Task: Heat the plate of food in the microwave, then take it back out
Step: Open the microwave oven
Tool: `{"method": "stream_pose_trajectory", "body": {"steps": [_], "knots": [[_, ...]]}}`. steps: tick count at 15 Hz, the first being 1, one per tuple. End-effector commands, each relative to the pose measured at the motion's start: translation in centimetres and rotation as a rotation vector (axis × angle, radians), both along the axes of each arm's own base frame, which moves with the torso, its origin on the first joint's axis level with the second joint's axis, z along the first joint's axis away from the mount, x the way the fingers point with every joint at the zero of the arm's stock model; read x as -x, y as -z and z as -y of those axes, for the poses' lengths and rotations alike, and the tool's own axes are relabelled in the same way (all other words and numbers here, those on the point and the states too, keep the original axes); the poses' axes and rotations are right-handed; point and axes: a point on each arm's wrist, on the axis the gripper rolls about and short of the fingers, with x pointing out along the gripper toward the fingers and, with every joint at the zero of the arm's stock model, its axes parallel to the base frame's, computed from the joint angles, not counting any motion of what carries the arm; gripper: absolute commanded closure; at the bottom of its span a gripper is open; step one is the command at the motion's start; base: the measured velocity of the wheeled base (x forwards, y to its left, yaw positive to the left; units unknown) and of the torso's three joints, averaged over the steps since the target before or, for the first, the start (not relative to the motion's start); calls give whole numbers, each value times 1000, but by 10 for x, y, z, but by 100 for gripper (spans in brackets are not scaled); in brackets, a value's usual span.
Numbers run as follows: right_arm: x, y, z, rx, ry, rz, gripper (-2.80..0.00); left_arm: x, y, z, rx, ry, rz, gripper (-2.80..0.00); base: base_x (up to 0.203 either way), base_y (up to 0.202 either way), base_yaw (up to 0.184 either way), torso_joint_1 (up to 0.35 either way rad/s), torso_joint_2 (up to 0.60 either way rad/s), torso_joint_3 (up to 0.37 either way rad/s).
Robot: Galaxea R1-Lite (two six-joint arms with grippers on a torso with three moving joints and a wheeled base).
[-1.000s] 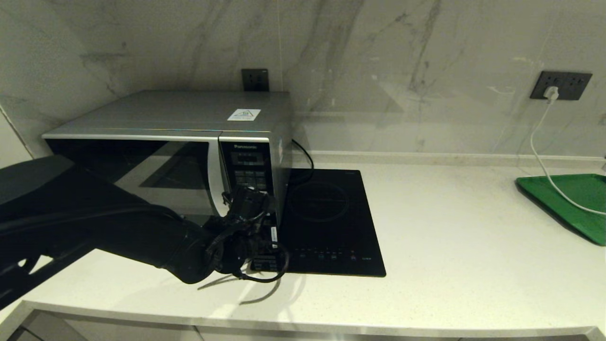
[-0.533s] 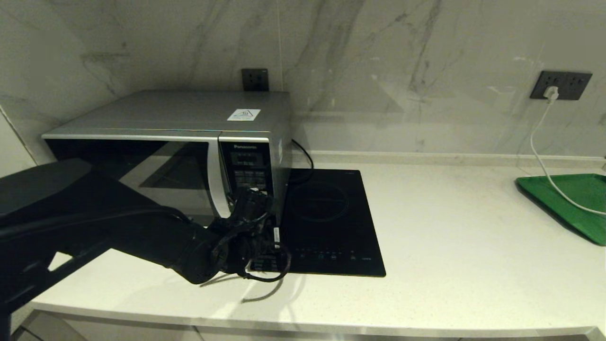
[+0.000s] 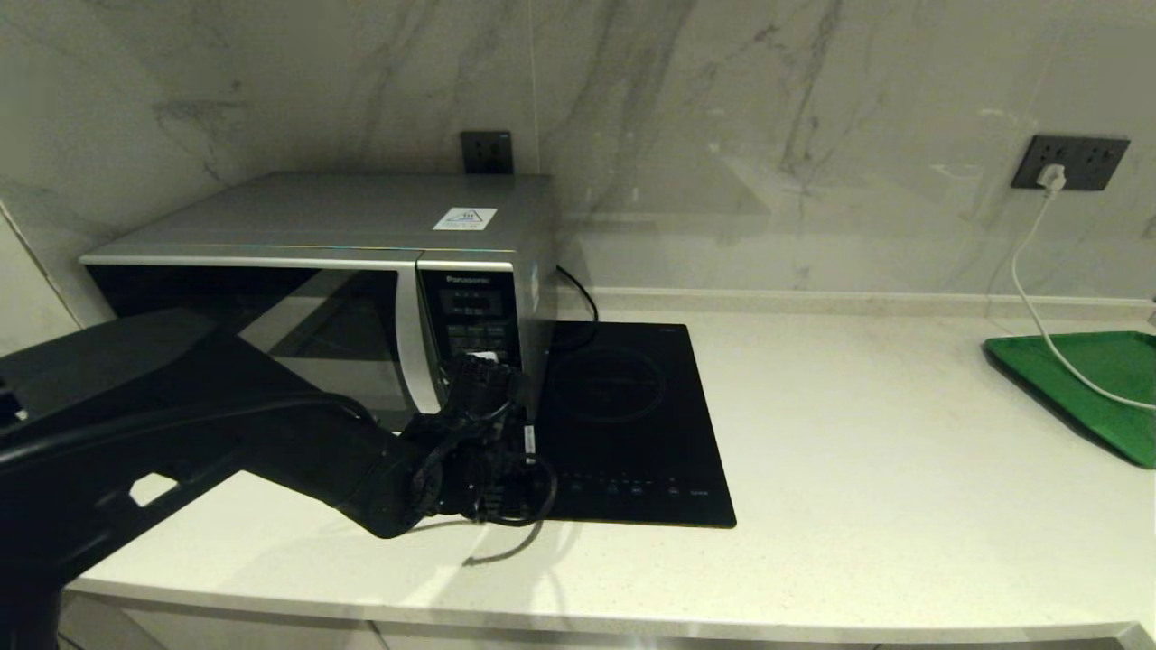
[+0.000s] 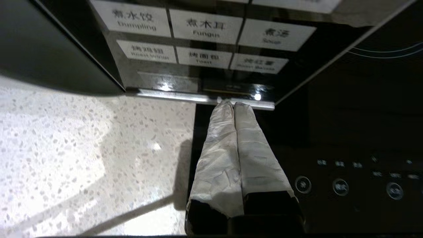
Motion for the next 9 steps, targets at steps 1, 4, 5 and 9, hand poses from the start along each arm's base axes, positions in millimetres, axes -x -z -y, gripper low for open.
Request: {"method": "stream_pose_trajectory", "body": {"steps": [1,4,5,9], "knots": [[0,0,0,0,1,-2,0,-4,5,-1,-14,-2,5,0,0,0,0,0,0,0],[0,0,0,0,0,-2,0,-12,11,-2,-15,-9,19,0,0,0,0,0,0,0],[0,0,0,0,0,-2,0,-13,13,-1,-13,-10,22,0,0,0,0,0,0,0],[0,0,0,0,0,-2,0,-13,10,-1,-2,-8,39,0,0,0,0,0,0,0]]}}
